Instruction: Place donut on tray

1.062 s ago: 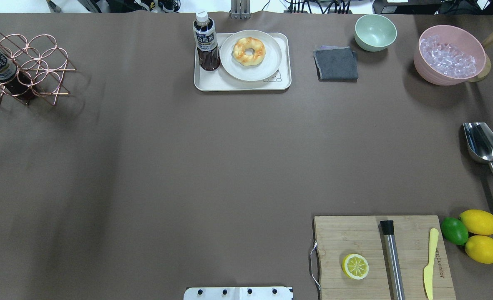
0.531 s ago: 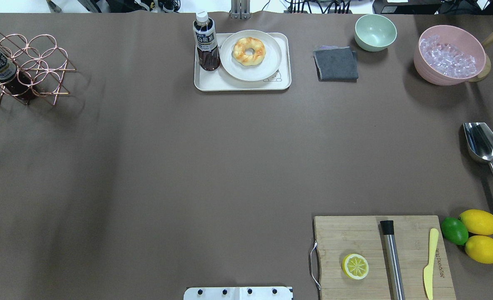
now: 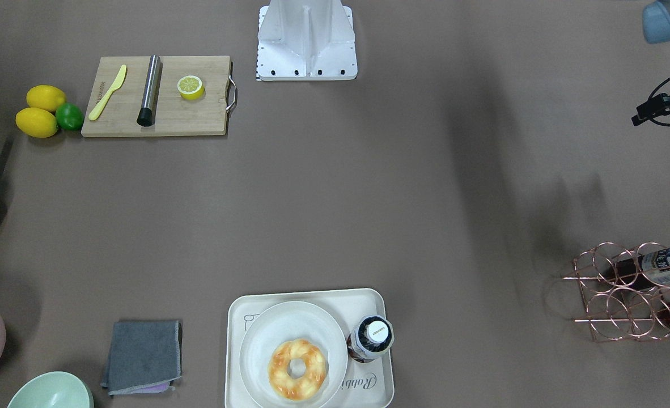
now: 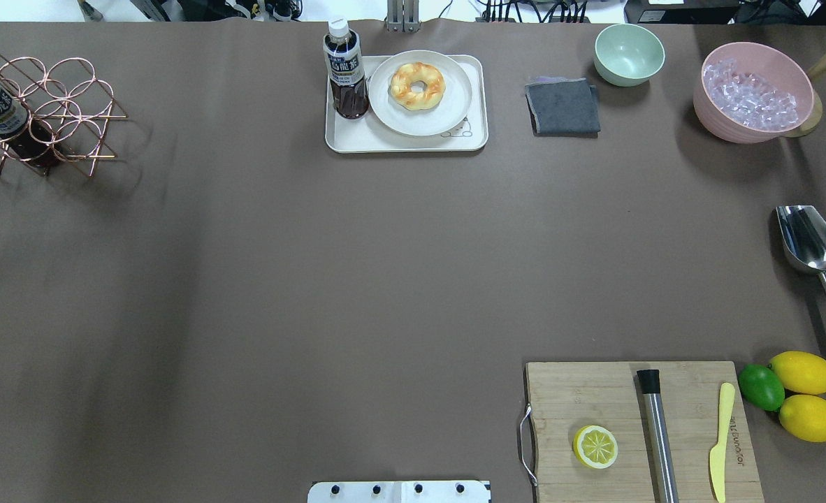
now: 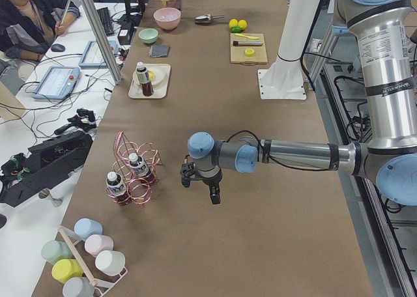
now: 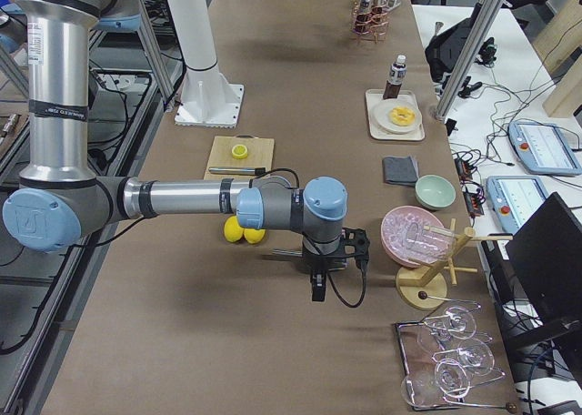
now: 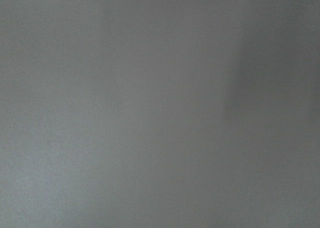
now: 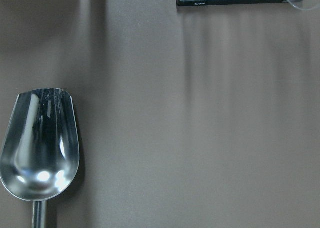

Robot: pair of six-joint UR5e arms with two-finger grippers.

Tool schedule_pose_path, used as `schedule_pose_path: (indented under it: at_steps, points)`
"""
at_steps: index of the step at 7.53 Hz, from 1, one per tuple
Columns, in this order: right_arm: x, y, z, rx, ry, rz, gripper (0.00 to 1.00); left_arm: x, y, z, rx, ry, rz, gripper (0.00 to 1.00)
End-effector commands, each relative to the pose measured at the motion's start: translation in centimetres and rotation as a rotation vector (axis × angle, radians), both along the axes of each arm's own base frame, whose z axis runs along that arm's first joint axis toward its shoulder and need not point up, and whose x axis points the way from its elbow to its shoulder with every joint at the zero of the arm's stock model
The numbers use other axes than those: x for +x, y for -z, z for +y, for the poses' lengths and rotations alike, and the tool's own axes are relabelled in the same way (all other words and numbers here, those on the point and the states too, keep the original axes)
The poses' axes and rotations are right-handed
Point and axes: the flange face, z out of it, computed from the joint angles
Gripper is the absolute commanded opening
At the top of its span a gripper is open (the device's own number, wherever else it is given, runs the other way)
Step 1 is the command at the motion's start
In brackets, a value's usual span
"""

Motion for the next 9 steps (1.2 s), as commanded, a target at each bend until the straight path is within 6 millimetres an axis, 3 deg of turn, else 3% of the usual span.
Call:
schedule_pose_path:
  at_steps: [1,9]
  points:
    - [0.00,-0.07,0.08,-0.003,-0.001,0.000,1.00,-0.49,0.19,0.10,0.003,0.011,0.001,0.98]
    - [-0.04,-0.04,0.14,-0.003,0.000,-0.005,1.00,-0.75,0.04,0.81,-0.004,0.012,-0.001,0.98]
